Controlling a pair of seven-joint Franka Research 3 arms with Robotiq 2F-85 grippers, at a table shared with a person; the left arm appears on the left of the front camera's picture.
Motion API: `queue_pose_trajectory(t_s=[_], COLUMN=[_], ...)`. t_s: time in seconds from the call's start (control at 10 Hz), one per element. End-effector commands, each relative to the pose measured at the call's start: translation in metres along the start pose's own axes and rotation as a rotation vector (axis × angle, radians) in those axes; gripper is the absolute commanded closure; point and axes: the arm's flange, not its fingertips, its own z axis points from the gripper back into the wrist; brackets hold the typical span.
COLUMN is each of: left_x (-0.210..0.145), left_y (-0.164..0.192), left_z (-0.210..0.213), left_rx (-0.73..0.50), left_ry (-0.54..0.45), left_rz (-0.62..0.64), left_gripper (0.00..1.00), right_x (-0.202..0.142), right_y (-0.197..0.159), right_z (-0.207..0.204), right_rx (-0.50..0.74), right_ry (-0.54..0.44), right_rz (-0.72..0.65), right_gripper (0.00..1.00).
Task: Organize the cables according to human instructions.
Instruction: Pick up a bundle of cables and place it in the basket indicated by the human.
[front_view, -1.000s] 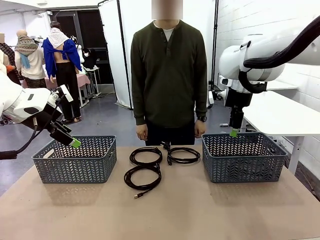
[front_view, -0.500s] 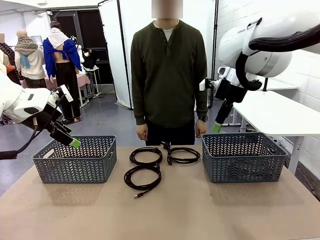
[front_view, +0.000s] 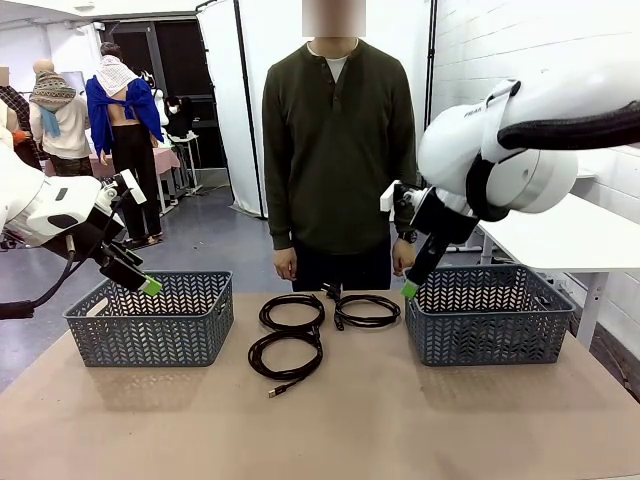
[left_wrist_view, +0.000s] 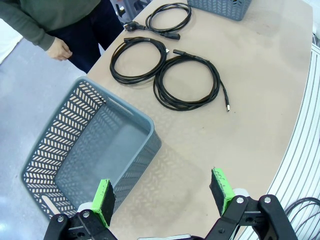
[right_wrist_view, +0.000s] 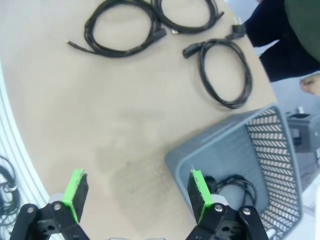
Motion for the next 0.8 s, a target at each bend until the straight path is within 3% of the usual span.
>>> queue_pose_trajectory(t_s=[0.0, 0.7], left_x=[-0.002, -0.002], left_y=[0.002, 0.002], left_z=[-0.001, -0.001], left_rx=[-0.01, -0.01], left_ry=[-0.008, -0.008], left_rz=[-0.004, -0.004], left_gripper=[0.0, 0.0], right_x=[-0.003, 0.0], right_y=[0.02, 0.011], right_z=[-0.009, -0.007], right_rx=[-0.018, -0.001], right_ry=[-0.021, -0.001], right_rz=[-0.017, 0.0], right_gripper=[0.0, 0.0])
